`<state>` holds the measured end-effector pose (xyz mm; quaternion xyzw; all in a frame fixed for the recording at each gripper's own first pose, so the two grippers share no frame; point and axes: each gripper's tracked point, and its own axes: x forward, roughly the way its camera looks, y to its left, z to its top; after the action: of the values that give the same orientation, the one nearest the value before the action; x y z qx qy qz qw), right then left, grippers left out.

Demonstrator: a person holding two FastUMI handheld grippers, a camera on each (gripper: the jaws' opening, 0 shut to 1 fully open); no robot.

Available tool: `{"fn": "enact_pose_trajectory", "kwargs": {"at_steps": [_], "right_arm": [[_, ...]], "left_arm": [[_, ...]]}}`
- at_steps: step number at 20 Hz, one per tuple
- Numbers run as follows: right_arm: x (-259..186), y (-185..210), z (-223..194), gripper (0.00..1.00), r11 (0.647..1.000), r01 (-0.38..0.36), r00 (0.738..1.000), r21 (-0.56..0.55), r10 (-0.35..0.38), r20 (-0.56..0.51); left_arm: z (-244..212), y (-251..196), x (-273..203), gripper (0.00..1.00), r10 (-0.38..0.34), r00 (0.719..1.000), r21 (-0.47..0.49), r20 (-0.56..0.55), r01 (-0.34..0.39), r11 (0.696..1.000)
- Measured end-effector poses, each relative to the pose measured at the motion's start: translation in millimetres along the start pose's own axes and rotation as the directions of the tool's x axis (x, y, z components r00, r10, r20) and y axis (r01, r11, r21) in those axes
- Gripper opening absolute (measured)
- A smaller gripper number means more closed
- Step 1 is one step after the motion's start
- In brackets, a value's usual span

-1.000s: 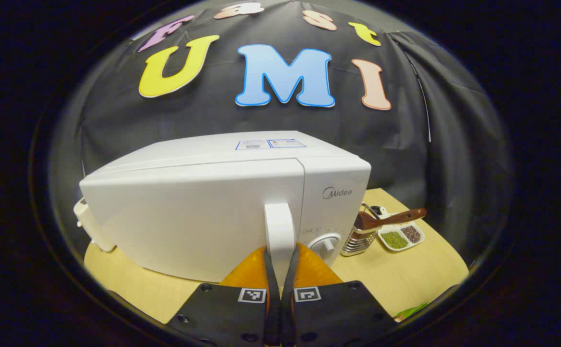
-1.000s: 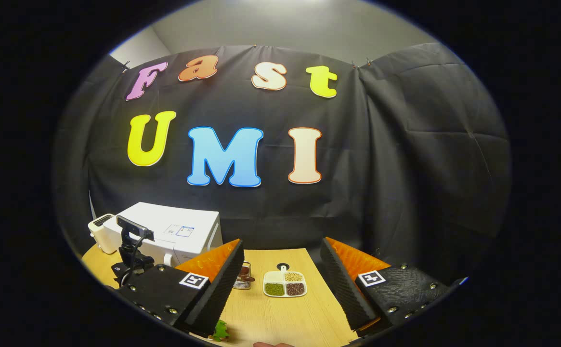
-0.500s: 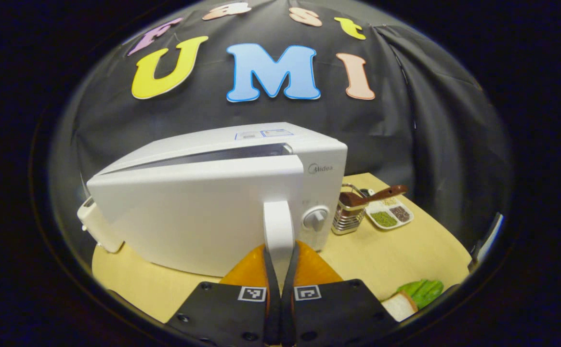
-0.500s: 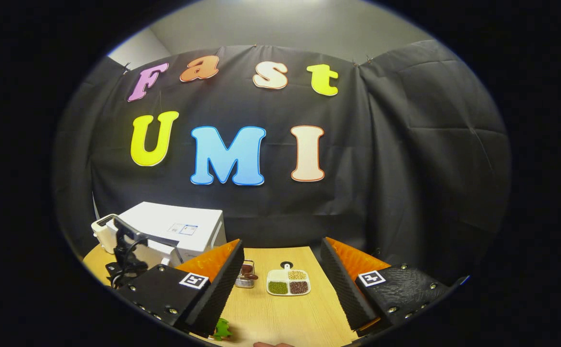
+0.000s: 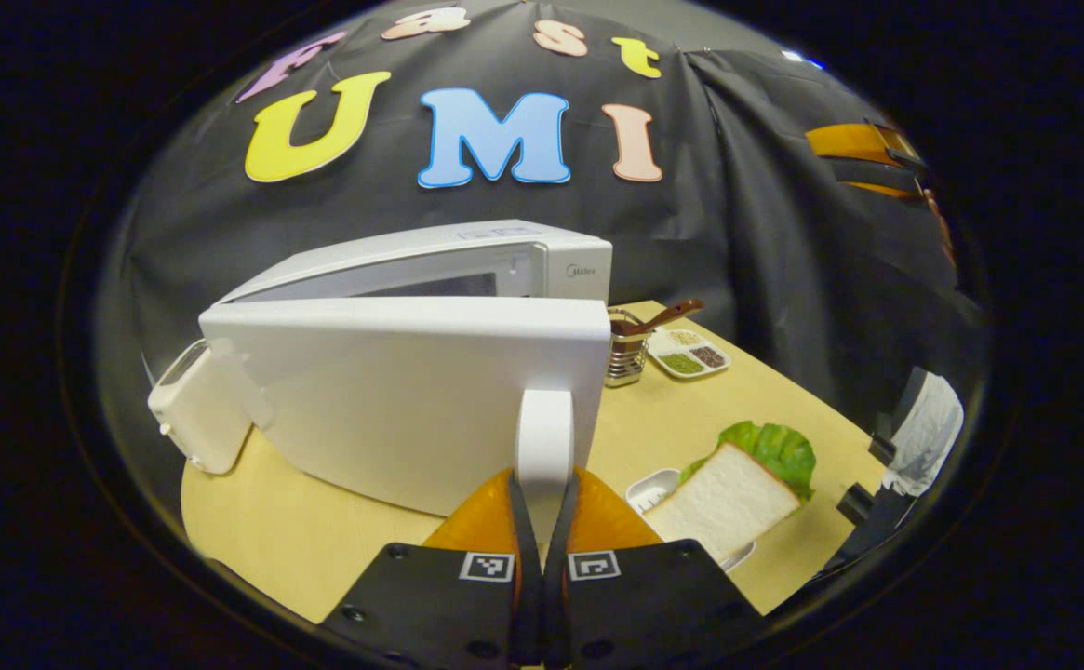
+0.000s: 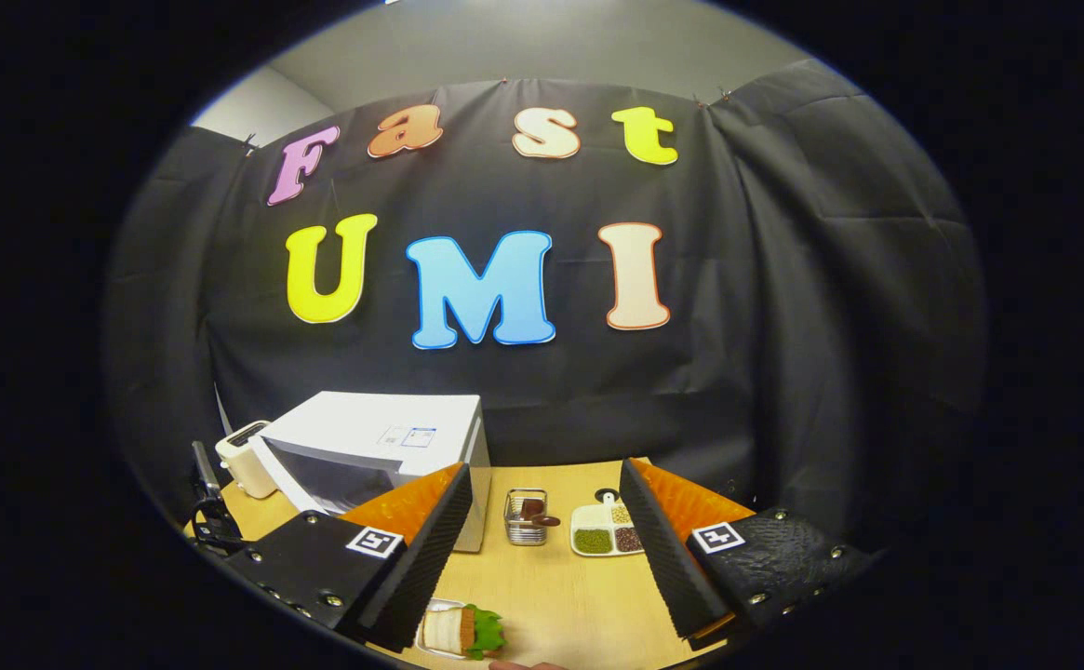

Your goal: Open the microwave oven with the left hand, put the food in, and close the microwave oven.

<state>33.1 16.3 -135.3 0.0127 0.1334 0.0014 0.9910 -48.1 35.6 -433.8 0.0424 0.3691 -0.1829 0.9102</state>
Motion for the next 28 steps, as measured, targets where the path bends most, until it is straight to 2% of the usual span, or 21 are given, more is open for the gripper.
{"fn": "enact_pose_trajectory", "kwargs": {"at_steps": [6,9,14,19,23,26,28], "right_arm": [[-1.7,27.6,-11.7,0.97,1.0,-0.019,0.999,0.008,0.019,-0.027],[-0.3,40.6,-17.2,0.97,0.999,-0.025,0.999,0.02,0.025,-0.036],[-1.3,62.1,-30.9,0.97,0.999,-0.041,0.997,0.007,0.042,-0.06],[1.9,80.7,-40.7,0.97,0.998,-0.055,0.995,-0.001,0.055,-0.081],[12.7,87.6,-62.7,0.97,0.999,-0.05,0.99,-0.011,0.048,-0.131],[18.6,90.2,-89.3,0.98,0.997,-0.059,0.975,0.05,0.068,-0.211],[23.1,87.8,-106.0,0.97,0.995,-0.061,0.962,0.085,0.082,-0.261]], "left_arm": [[-36.1,21.1,-57.0,0.07,-0.02,1.0,0.007,-0.023,0.02,1.0],[-52.4,38.1,-86.0,0.07,-0.009,0.999,0.031,-0.04,0.01,0.999],[-84.9,86.3,-139.4,0.07,0.053,0.996,0.007,-0.071,-0.052,0.999],[-109.7,149.4,-184.6,0.07,0.165,0.982,-0.037,-0.09,-0.168,0.985],[-120.8,190.8,-201.9,0.07,0.199,0.976,-0.059,-0.086,-0.204,0.977],[-127.3,219.1,-210.1,0.07,0.214,0.973,-0.067,-0.084,-0.219,0.973],[-128.5,227.8,-214.4,0.07,0.199,0.977,-0.072,-0.076,-0.204,0.976]]}}
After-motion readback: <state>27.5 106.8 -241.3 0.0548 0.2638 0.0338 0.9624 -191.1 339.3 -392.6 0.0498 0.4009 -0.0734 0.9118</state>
